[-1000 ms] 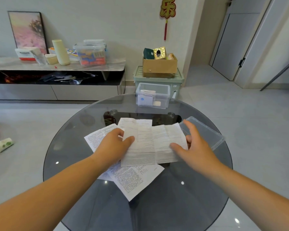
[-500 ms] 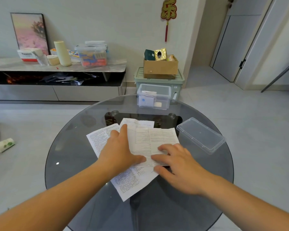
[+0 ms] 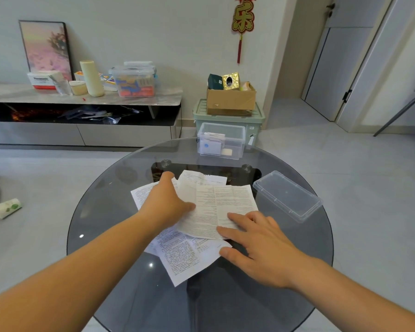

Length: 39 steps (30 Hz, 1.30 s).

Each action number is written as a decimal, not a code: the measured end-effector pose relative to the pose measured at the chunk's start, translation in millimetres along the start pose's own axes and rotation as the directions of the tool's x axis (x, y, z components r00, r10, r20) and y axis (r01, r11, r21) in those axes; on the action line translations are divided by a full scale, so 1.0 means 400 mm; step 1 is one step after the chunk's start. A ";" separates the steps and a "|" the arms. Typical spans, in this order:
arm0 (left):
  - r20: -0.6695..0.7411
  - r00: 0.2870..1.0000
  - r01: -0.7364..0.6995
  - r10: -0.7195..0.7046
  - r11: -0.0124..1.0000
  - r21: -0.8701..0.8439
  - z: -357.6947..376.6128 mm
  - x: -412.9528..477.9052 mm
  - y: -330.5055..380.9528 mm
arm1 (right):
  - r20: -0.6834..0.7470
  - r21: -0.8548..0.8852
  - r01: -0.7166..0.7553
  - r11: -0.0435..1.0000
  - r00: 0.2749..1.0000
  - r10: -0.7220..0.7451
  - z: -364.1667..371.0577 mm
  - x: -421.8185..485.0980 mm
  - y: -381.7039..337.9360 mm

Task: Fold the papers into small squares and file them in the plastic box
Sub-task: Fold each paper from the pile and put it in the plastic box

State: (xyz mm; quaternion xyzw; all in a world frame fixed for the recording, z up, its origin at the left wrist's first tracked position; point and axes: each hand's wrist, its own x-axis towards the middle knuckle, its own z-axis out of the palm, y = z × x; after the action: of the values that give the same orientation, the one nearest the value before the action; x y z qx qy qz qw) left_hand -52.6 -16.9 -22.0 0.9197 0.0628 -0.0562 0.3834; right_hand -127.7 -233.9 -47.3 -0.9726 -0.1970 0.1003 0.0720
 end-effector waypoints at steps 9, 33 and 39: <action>0.243 0.970 0.082 -0.018 0.963 -0.258 -0.006 -0.034 0.002 | -0.078 0.124 -0.037 0.992 0.996 0.047 -0.022 -0.023 -0.003; 0.136 0.948 -0.309 0.288 0.935 0.177 -0.022 -0.108 -0.037 | -0.153 0.653 -0.052 0.755 0.968 0.199 -0.023 -0.046 0.025; 0.179 0.960 -0.256 0.218 0.938 0.232 0.026 -0.064 -0.047 | -0.112 0.721 -0.149 0.677 0.939 0.326 -0.016 -0.009 0.054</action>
State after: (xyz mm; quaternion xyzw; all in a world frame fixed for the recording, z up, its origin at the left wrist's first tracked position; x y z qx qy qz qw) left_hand -81.4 -13.0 -38.5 0.9550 -0.0855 -0.0861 0.2708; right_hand -121.7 -255.7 -44.5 -0.8935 -0.0052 0.0619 0.4447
